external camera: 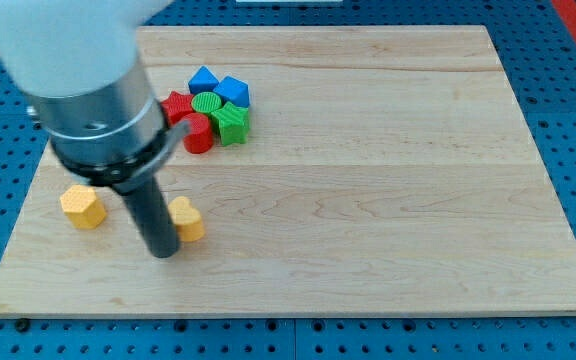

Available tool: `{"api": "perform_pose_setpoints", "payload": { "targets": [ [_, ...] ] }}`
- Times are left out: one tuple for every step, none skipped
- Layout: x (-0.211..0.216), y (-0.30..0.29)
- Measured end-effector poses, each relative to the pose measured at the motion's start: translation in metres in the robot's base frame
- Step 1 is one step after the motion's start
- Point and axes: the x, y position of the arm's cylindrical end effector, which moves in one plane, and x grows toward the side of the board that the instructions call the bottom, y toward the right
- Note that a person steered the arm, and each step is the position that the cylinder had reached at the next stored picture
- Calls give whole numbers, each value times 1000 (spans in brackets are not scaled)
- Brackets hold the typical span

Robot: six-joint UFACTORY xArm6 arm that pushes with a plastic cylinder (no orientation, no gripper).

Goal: Push yellow heart into group of blocks

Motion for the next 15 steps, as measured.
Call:
{"api": "perform_pose_setpoints", "payload": {
  "targets": [
    [-7, 20],
    [-9, 19],
    [-9, 11],
    [-16, 10],
    [-40, 13],
    [-58, -1],
    [-70, -10],
    [-87, 9],
    [-89, 48],
    [-75, 77],
    [-37, 52],
    [-36, 64],
    [-60, 84],
    [-76, 118],
    [-97, 142]
  ]
}}
